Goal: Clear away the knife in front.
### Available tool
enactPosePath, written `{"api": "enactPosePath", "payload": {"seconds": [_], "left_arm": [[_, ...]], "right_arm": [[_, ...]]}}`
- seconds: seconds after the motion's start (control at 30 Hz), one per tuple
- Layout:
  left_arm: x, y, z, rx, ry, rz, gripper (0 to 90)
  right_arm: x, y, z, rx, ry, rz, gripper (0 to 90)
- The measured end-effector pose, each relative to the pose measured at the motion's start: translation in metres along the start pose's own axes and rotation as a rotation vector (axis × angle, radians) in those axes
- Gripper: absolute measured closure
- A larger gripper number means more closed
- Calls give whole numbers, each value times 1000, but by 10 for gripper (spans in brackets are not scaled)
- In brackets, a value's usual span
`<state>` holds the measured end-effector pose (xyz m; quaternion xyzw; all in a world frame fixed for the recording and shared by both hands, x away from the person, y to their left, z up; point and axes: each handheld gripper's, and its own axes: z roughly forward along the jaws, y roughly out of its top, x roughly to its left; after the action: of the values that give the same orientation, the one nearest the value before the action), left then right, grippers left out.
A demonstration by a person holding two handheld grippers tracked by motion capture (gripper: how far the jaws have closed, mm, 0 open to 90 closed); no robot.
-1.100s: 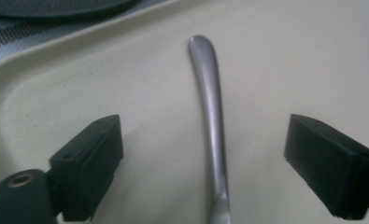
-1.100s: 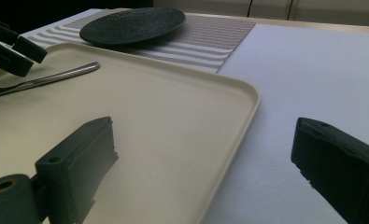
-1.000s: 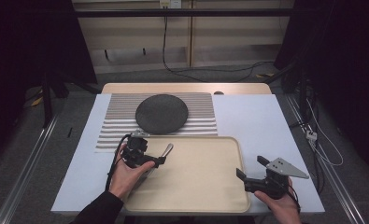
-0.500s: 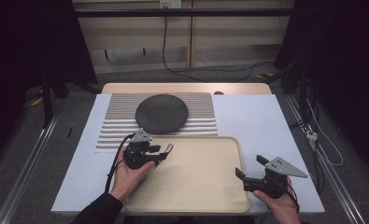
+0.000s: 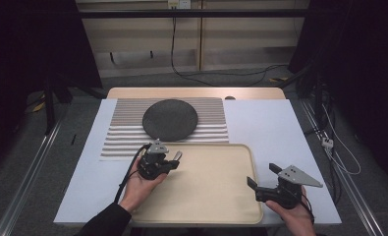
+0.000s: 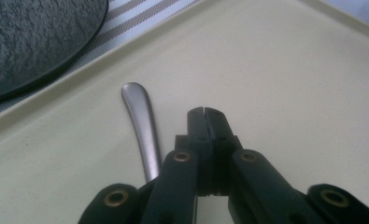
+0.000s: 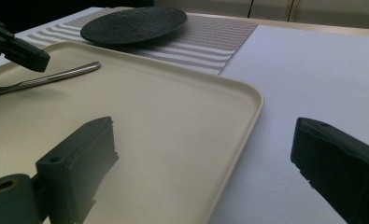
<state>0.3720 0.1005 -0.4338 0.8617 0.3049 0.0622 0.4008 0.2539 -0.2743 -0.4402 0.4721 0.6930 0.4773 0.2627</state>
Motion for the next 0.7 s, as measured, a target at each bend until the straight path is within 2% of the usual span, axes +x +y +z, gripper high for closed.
{"api": "enactPosePath", "payload": {"seconds": [0.03, 0.13, 0.23, 0.27, 0.33, 0.4, 0.47, 0.53, 0.6, 0.63, 0.7], "left_arm": [[0, 1, 2, 14, -2, 5, 900], [0, 2, 10, 33, 26, 9, 900], [-2, 0, 16, 65, 25, 38, 900], [-2, 0, 17, 74, 19, 36, 900], [-2, -1, 20, 95, 36, 40, 900], [-2, -1, 22, 94, 40, 42, 900], [-3, -1, 21, 100, 62, 72, 900], [-1, -1, 21, 99, 59, 58, 900], [-2, -2, 21, 98, 89, 73, 900], [-3, -2, 22, 99, 97, 67, 900], [-3, -1, 22, 106, 101, 71, 900]], "right_arm": [[0, 0, 0, 0, -1, 1, 67], [0, 0, -2, -4, -1, 1, 67], [0, 0, -1, -3, 4, -5, 67], [1, 0, -1, -2, 5, -6, 67], [1, 0, -1, -2, 5, -6, 67], [0, -1, -2, -4, 5, -2, 68], [-1, -1, -3, -3, 2, -3, 68], [-1, -1, -3, -5, 1, 1, 68], [-1, -1, -4, -6, -3, 3, 68], [-1, -2, -4, -6, -2, 4, 68], [-1, -2, -4, -5, -4, 6, 68]]}}
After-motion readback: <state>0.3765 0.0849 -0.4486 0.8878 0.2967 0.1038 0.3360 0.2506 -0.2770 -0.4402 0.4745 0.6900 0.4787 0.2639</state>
